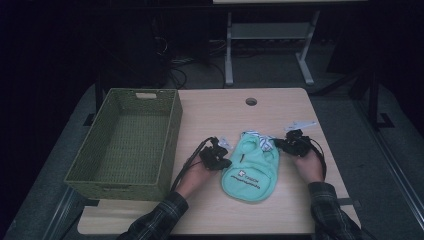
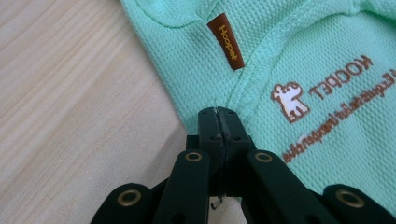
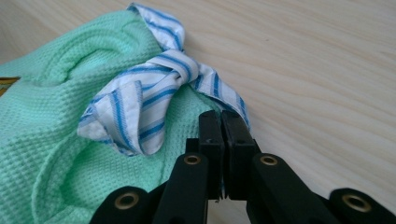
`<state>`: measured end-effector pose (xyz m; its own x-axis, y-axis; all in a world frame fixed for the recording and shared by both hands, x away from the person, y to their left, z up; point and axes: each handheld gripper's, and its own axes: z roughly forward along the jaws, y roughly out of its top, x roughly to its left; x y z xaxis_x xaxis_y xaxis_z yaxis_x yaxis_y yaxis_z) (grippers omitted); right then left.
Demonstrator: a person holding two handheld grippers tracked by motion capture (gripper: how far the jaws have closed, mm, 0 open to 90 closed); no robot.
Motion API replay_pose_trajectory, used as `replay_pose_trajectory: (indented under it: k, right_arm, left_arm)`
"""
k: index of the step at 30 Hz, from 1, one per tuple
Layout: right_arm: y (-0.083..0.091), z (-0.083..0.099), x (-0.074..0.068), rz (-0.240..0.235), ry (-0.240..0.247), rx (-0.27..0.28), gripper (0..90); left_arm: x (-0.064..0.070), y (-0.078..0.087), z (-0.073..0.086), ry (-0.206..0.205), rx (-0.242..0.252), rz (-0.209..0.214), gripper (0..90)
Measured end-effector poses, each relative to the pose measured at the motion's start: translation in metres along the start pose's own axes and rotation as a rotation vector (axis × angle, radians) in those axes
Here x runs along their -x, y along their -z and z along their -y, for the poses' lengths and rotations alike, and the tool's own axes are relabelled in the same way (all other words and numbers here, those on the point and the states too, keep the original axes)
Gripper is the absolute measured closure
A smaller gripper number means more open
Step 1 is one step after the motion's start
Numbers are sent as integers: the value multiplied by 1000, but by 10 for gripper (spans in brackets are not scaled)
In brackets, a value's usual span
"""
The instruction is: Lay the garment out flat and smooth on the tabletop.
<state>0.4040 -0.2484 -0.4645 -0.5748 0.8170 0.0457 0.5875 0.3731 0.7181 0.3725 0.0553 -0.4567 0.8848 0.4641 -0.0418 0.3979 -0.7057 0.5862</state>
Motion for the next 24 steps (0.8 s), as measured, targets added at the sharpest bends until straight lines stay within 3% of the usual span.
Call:
replay_pose_trajectory:
  k: [4,5,7,11,16,24]
  right_arm:
    - [4,2,8,41,6,6,881]
    - [4,5,13,73,7,0,881]
    - [3,7,16,78,0,-1,881]
    - [1,9,19,43,-31,18,840]
    - [19,4,16,8,-46,67,782]
    - [37,14,0,-79,-45,63,897]
  left_arm:
    - [0,0,0,-1,-4,1,896]
    - [0,0,0,-1,-5,1,897]
    - [1,0,0,-2,-1,-3,896]
    - [-1,1,2,23,8,5,895]
    - [-2,1,3,46,13,17,890]
    - [-3,4,-2,44,48,14,855]
